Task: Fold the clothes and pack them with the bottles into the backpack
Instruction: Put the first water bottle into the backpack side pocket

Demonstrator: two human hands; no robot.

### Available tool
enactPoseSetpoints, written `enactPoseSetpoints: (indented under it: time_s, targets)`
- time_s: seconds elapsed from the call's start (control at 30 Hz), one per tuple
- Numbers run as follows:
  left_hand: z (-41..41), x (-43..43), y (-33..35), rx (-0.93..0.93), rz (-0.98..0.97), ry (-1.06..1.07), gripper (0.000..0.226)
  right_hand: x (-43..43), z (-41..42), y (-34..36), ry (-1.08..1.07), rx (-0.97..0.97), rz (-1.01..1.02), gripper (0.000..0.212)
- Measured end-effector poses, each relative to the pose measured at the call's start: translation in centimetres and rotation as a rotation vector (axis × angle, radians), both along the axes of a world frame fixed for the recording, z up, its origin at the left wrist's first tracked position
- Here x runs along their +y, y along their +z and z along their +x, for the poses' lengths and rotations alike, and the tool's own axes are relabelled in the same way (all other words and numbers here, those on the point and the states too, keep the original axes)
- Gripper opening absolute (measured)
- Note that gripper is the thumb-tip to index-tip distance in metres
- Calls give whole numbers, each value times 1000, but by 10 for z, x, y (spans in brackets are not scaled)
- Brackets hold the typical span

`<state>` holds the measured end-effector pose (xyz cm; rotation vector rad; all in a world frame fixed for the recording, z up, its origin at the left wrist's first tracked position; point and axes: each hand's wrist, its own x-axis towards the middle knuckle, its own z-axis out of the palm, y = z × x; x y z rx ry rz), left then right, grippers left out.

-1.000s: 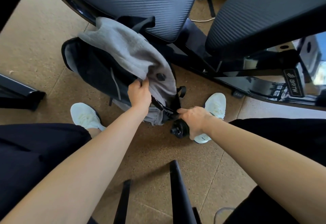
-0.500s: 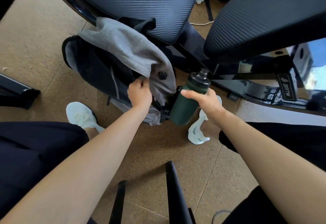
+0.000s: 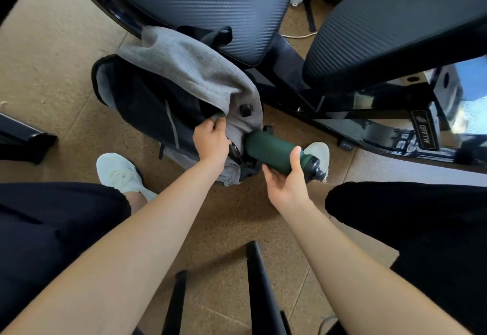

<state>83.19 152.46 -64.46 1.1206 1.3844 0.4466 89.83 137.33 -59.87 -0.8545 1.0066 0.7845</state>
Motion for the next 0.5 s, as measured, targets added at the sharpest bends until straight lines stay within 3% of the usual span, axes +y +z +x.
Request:
enactPoseSetpoints:
  time_s: [0.13,0.23,0.37,0.5]
  targets:
    - [1,-4,-2,4,51,-16,46,7,-5,-9,-254,62,106,51]
    - [1,-3,-4,9,79,-12,48,12,-2,-12,-242,36,70,51]
    - [4,-2,-3,-5,52,-4,44,16,10,-14,34,-199,-175,74]
    - [6,1,-2,-20,34,-6,38,8,12,-17,398,-363,-328,62]
